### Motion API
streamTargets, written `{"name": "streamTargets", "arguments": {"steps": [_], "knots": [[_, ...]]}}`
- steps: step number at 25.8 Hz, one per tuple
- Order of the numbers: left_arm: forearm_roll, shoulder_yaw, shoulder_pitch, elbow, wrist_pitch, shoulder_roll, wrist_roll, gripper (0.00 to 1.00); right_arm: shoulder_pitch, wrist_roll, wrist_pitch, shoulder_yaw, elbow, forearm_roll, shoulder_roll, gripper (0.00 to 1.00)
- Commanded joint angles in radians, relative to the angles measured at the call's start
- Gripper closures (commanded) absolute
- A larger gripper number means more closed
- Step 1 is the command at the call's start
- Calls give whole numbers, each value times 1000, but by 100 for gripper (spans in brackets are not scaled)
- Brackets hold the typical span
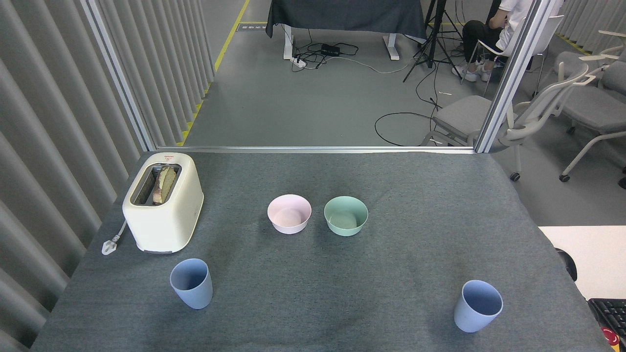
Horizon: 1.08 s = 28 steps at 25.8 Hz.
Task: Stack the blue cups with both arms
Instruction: 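Move the left gripper up toward the blue cup near the toaster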
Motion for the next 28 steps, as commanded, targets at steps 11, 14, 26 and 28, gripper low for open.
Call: {"name": "streamTargets", "arguments": {"steps": [11, 14, 26, 28], "knots": [[3, -5, -23, 11, -76, -17, 3, 0, 1, 0, 6, 2, 9, 0, 0, 0], [2, -58, -60, 28, -62, -29, -8, 0, 1, 0, 8, 3, 18, 0, 0, 0], [-6, -64, -282, 250, 71, -26, -80, 0, 1, 0, 6, 0, 32, 4, 0, 0], [-8, -68, -285, 252, 67, -28, -81, 0, 1, 0, 8, 2, 34, 4, -2, 0]]}}
